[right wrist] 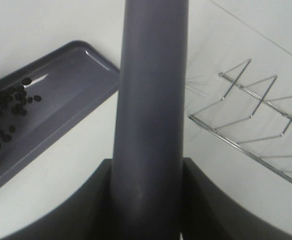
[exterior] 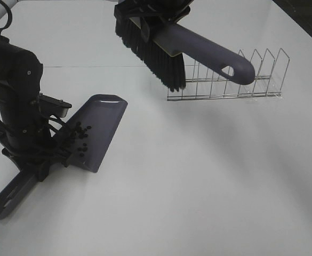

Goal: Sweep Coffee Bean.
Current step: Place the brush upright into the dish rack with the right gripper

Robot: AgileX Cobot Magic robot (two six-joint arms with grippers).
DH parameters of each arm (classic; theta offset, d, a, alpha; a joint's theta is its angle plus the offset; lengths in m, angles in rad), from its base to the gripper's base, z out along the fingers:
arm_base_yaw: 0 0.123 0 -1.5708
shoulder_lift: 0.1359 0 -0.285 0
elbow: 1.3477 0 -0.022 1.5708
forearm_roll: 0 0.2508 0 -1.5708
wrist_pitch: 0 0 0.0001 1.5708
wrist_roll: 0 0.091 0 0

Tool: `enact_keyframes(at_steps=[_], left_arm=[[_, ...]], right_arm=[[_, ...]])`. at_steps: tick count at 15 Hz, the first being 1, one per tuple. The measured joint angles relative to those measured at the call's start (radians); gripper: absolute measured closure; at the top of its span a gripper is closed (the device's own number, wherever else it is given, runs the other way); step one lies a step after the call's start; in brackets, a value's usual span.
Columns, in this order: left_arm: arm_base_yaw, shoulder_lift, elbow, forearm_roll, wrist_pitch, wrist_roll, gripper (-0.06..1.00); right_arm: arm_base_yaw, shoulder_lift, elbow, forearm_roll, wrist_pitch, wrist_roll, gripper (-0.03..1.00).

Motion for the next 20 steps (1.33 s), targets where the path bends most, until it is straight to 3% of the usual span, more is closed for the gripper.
enact_keyframes(at_steps=[4,9,12,16,18,20], left_arm=[[0.0,-0.058,0.007,-0.049,-0.027,-0.021,0.61],[0.003,-0.146,0.007,-0.058,-0.045,-0.085,0.61],[0.068,-0.146,0.007,-0.105,-0.045,-0.08,0.61],[0.146,-0.146,0.007,-0.124,-0.021,-0.048,0.61],[0.147,-0.146,0.007,-0.148,-0.016,-0.031,0.61],[0.147,-0.146,0.007,-0.173,-0.016,-0.016,0.61]], right_arm=[[-0.032,-0.093,0.0,0.009,0.069,0.071,0.6],[-0.201,-0.192,0.063,0.014,0.076,0.118,0.6],[-0.254,-0.319,0.37,0.011,0.066,0.154,0.6],[-0.255,-0.471,0.779,-0.016,-0.12,0.292,0.6],[-0.255,-0.48,0.917,-0.04,-0.178,0.379,0.6],[-0.255,-0.455,0.962,-0.047,-0.2,0.427,0.6]])
